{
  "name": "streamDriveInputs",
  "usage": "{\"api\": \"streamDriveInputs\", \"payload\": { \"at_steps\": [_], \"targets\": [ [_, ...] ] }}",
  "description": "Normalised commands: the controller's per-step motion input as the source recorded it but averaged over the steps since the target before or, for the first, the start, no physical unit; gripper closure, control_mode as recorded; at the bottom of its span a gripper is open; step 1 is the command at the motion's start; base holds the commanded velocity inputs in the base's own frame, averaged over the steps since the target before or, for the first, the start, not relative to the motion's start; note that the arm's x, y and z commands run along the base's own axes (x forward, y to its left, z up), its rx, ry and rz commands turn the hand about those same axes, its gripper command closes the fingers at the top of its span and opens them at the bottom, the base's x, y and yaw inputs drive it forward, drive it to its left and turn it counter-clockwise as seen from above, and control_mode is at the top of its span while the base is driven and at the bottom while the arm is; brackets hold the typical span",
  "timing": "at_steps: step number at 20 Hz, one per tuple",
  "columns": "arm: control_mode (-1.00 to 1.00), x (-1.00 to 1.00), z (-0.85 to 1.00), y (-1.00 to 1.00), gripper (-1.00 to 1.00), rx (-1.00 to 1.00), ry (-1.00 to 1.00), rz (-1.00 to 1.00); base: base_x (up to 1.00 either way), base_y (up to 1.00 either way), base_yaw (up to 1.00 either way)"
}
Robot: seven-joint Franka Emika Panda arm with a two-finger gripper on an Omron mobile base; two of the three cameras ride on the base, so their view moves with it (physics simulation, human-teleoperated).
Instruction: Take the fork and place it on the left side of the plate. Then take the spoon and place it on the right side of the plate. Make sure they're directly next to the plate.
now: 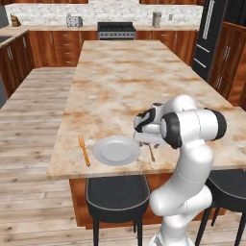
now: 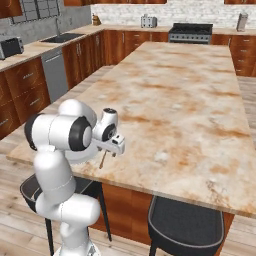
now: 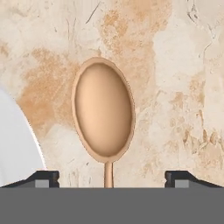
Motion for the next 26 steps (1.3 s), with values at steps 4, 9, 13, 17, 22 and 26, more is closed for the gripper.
{"api": "streamDriveInputs", "payload": {
  "at_steps": [4, 9, 13, 17, 22, 26],
  "targets": [
    [-1.00, -0.11, 0.21, -0.25, -1.00, -0.05, 0.00, -0.03, 0.00, 0.00, 0.00],
    [-1.00, -0.47, 0.31, -0.09, -1.00, 0.00, 0.00, 0.00, 0.00, 0.00, 0.00],
    [-1.00, -0.64, 0.28, -0.04, -1.00, 0.00, 0.00, 0.00, 0.00, 0.00, 0.00],
    [-1.00, -0.68, 0.27, -0.04, -1.00, 0.00, -0.01, 0.00, 0.00, 0.00, 0.00],
    [-1.00, -0.71, 0.41, -0.02, -1.00, -0.02, -0.01, 0.02, 0.00, 0.00, 0.00],
    [-1.00, -0.74, 0.32, 0.00, -1.00, -0.08, -0.16, 0.00, 0.00, 0.00, 0.00]
  ]
}}
